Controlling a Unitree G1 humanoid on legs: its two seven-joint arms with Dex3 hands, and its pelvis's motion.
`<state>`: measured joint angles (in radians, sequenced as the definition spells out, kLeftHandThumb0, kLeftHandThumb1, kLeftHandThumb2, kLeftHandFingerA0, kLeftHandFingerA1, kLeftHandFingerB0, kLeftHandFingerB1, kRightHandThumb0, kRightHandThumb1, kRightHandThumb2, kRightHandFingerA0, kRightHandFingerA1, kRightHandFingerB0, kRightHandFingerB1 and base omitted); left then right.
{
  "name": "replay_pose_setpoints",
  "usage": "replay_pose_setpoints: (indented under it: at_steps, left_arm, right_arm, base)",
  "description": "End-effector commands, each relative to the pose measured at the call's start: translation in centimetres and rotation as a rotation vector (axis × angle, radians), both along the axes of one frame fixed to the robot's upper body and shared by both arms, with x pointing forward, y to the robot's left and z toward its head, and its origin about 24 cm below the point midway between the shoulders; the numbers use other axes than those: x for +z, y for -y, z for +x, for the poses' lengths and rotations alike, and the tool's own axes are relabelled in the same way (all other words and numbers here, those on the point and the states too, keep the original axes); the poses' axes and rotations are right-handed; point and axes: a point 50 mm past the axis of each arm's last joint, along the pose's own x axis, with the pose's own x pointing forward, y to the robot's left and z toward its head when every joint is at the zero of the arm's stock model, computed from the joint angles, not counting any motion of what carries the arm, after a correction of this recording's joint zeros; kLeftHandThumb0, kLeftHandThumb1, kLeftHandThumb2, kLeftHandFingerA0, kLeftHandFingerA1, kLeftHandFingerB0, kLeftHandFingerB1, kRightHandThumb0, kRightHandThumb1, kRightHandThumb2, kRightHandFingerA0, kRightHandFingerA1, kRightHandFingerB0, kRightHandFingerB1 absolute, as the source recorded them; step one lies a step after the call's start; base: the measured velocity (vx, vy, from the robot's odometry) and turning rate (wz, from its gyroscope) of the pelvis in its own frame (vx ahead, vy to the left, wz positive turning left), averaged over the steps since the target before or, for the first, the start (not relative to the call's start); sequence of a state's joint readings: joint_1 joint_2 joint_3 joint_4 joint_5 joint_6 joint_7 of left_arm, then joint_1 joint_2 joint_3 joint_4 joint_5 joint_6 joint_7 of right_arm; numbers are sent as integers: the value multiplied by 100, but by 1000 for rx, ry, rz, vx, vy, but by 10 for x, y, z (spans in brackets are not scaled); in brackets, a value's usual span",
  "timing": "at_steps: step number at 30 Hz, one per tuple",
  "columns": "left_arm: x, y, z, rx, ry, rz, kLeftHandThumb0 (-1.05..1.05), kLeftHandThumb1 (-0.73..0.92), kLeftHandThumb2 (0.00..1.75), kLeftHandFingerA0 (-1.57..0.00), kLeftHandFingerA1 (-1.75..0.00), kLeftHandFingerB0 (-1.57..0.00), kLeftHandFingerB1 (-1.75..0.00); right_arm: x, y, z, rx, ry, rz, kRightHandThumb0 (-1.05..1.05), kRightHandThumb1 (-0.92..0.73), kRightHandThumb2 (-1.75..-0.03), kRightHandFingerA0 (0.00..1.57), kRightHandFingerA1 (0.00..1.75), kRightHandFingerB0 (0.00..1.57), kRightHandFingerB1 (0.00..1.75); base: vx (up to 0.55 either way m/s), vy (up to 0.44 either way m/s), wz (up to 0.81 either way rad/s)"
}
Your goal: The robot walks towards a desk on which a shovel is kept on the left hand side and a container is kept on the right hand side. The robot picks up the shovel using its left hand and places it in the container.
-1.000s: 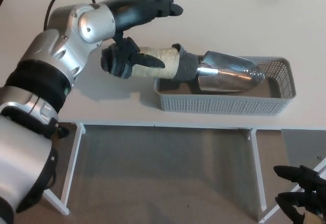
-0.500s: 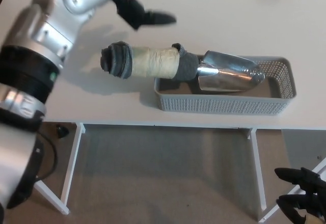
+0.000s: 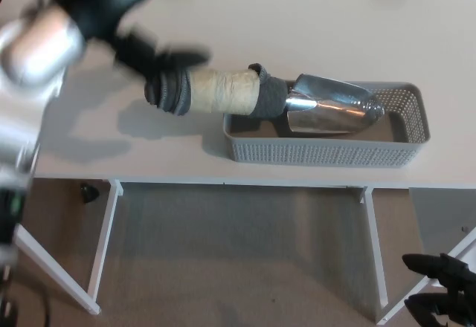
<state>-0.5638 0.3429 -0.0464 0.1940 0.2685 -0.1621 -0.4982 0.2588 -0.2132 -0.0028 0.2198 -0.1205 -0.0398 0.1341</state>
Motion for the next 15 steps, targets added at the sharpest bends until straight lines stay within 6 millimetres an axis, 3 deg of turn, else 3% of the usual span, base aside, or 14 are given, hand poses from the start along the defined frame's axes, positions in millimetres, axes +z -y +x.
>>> replay_pose_setpoints:
  at_steps: [1, 3, 4, 10, 12, 15]
  left_arm:
    - [-33, -92, -287, -243, -537, -533, -85, 64, 61, -21, -30, -26, -29]
    - [-58, -114, -316, -230, -696, -621, -86, 64, 61, -31, -33, -29, -30]
    - [-59, -121, -324, -228, -758, -628, -85, 52, 92, -28, -44, -30, -43]
    - [-64, -145, -339, -235, -941, -552, -82, 50, 92, -32, -47, -36, -45]
    - [-66, -149, -342, -218, -993, -481, -98, 58, 95, -37, -44, -37, -41]
    - [-82, -159, -341, -197, -1053, -451, -83, 49, 93, -39, -48, -38, -44]
  right_arm:
    - [-24, 15, -40, -27, -119, -35, -42, -71, -60, 57, 52, 41, 43]
    - [-23, 17, -43, -32, -126, -36, -43, -71, -61, 53, 52, 40, 43]
    - [-23, 18, -43, -33, -127, -38, -43, -71, -61, 52, 50, 39, 43]
    - [-24, 21, -44, -31, -122, -44, -44, -71, -60, 53, 51, 40, 43]
    - [-26, 20, -47, -34, -123, -43, -44, -71, -60, 53, 51, 40, 43]
    - [-27, 20, -53, -37, -133, -49, -43, -71, -60, 54, 50, 41, 43]
  base:
    - [0, 0, 0]
    - [0, 0, 0]
    - [0, 0, 0]
    - [0, 0, 0]
    - [0, 0, 0]
    - [0, 0, 2]
